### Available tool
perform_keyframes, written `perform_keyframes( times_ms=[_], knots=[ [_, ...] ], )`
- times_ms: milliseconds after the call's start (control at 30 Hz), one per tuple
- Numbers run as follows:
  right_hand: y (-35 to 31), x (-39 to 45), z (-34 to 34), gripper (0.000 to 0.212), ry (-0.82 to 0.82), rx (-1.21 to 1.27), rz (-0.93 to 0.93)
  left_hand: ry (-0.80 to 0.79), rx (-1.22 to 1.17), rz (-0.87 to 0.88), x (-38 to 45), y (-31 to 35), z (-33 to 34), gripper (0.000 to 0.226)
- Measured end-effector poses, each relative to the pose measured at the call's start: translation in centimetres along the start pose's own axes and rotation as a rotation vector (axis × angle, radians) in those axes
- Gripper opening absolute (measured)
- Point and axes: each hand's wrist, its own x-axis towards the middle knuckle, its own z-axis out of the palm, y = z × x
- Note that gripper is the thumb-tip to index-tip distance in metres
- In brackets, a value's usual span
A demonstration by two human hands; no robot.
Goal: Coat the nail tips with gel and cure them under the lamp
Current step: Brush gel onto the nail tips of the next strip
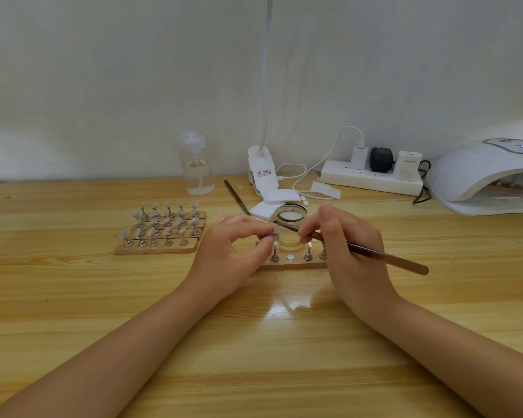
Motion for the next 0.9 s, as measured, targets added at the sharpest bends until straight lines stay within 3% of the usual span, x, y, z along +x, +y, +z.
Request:
perform_keyframes(
  times_ms=[367,567,900],
  knots=[
    [0.13,-0.04,-0.14,0.043,0.019,0.019,0.026,0.027,0.013,-0.011,-0.04,0.18,-0.02,0.026],
    [0.13,-0.01,-0.28,0.042,0.055,0.061,0.012,0.025,0.013,-0.009,-0.08,0.14,-0.05,0.017],
    [0.37,0.15,0.09,0.034,-0.002,-0.096,-0.05,0.024,0.034,-0.01,-0.02,0.11,0.06,0.018]
  ],
)
